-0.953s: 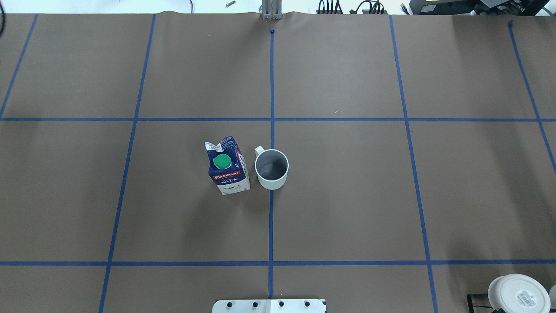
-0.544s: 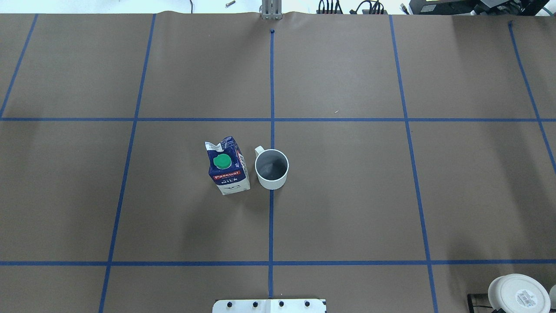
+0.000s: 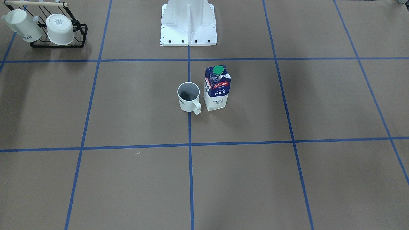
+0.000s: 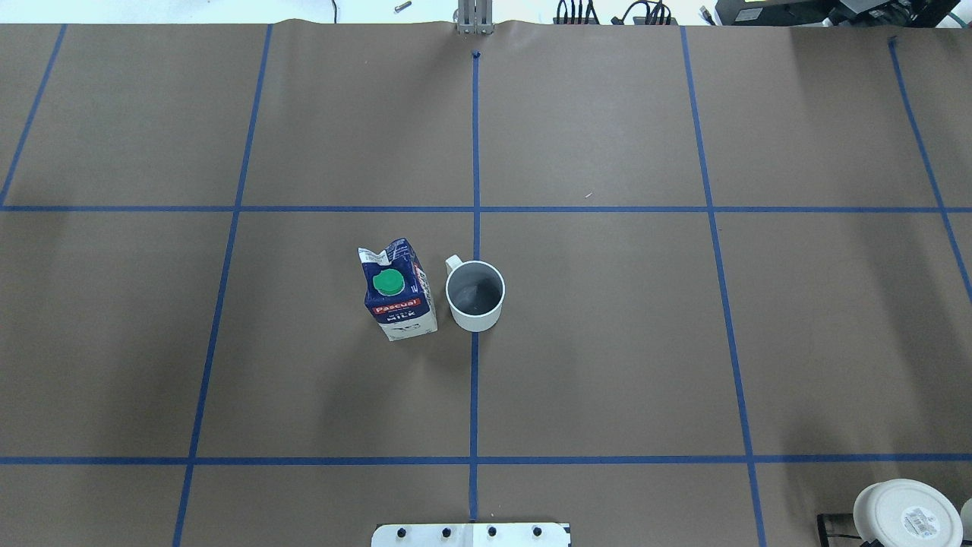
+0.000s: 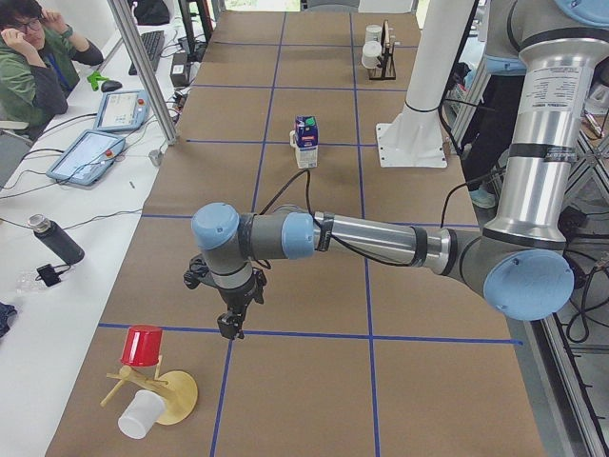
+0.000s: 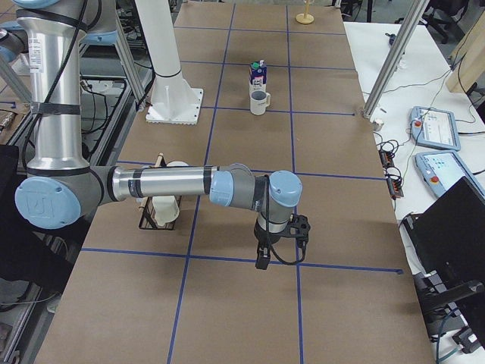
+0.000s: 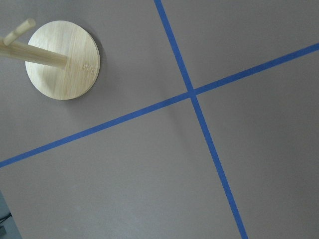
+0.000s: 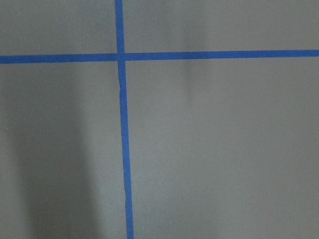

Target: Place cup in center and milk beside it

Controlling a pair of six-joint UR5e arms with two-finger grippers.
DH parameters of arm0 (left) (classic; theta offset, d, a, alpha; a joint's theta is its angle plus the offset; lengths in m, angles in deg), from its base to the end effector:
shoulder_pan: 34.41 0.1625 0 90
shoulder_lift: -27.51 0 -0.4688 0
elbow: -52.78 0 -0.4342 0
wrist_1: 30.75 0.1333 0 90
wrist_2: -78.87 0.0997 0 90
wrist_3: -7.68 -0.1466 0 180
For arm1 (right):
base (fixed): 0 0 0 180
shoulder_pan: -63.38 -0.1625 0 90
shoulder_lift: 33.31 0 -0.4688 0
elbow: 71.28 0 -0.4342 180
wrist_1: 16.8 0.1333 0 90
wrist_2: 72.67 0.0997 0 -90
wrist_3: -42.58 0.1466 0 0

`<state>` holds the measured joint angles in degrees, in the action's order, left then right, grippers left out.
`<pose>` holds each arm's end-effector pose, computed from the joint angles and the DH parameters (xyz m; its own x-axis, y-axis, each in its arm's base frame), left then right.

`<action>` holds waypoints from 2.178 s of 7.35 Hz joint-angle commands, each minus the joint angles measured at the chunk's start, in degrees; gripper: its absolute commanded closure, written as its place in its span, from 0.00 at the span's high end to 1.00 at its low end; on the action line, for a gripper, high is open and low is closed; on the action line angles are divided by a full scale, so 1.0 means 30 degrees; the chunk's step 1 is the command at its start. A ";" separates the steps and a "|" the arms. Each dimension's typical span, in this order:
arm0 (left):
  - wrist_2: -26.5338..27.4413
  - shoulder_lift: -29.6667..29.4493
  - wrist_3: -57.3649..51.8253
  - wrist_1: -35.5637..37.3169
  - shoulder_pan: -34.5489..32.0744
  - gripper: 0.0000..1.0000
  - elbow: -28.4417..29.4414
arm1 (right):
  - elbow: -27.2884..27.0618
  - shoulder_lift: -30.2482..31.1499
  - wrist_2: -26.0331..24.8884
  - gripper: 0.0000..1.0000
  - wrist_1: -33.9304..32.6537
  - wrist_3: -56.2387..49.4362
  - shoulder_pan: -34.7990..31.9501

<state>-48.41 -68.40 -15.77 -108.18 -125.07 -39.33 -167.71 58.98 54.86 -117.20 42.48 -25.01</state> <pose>-0.0510 -0.5678 0.6924 0.7340 0.3442 -0.5855 -0.3059 0.9372 0.1675 0.0299 -0.5018 0.7260 0.7945 0.0424 0.6057 0.0293 0.9937 -0.1080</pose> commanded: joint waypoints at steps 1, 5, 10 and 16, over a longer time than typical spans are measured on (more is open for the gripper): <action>-0.0984 0.0066 0.2752 -0.0146 -0.0013 0.98 -0.0029 | 0.0034 0.0785 0.0001 1.00 0.1640 0.0033 0.0020; -0.2751 0.0653 0.3862 -0.0294 0.0016 0.98 -0.0645 | -0.0025 0.1024 0.0030 1.00 0.2176 0.0033 0.0020; -0.2722 0.0858 0.3891 -0.1174 0.0016 0.98 -0.0558 | -0.0054 0.1112 0.0059 1.00 0.2176 0.0033 0.0020; -0.2692 0.1766 0.3920 -0.1203 0.0016 0.98 -0.0792 | -0.0084 0.1493 0.0059 1.00 0.2176 0.0004 0.0020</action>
<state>-56.49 -63.26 -4.01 -111.76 -125.02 -41.65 -167.91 63.30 55.04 -110.67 42.50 -24.97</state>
